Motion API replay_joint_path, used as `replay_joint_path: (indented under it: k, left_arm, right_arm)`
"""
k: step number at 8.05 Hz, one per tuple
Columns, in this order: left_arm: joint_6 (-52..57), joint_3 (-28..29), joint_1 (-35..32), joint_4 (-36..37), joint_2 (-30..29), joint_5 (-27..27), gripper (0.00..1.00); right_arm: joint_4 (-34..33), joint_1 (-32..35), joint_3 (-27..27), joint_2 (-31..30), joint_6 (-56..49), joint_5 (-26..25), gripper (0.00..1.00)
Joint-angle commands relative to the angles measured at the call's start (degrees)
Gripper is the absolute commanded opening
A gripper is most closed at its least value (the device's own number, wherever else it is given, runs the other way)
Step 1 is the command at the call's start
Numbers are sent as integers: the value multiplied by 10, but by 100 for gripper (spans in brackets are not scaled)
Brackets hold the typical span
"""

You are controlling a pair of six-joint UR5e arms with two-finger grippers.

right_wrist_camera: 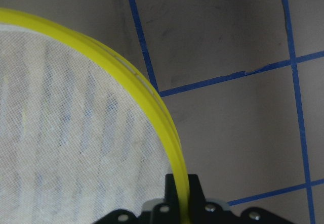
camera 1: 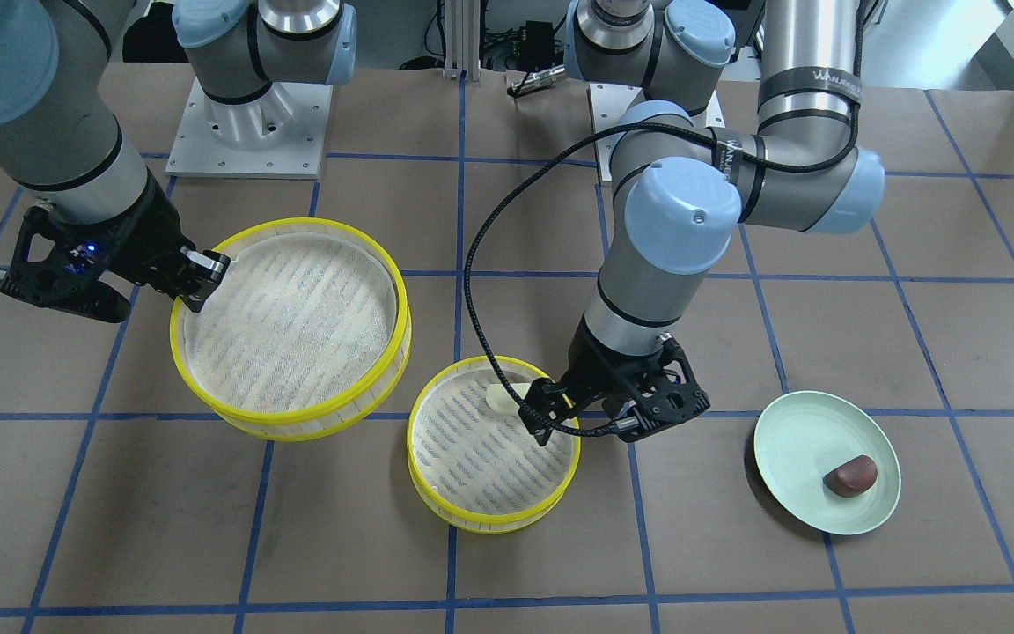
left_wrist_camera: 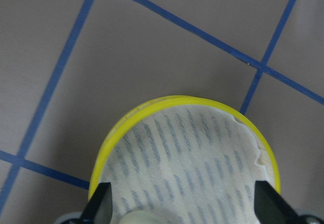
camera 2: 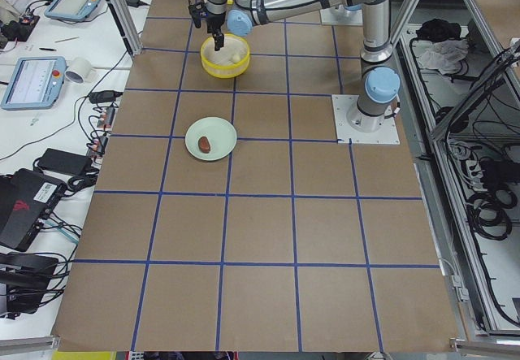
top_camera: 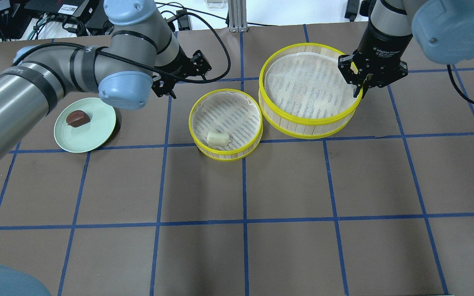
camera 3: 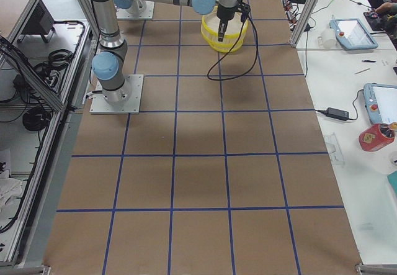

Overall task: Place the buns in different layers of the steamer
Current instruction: 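Open the left gripper to release the white bun and withdraw, then restack the top tier with the right gripper while the left gripper moves to the plate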

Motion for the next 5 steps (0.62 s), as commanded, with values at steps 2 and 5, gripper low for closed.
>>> replay_joint_path:
  k: [2, 5]
  left_arm:
    - [174, -5, 97, -75, 35, 28, 100]
    - [279, -12, 172, -89, 42, 44, 100]
  right_arm:
    - [-11, 19, -5, 14, 47, 16, 4]
    - [-115, 136, -10, 103, 181, 11, 4]
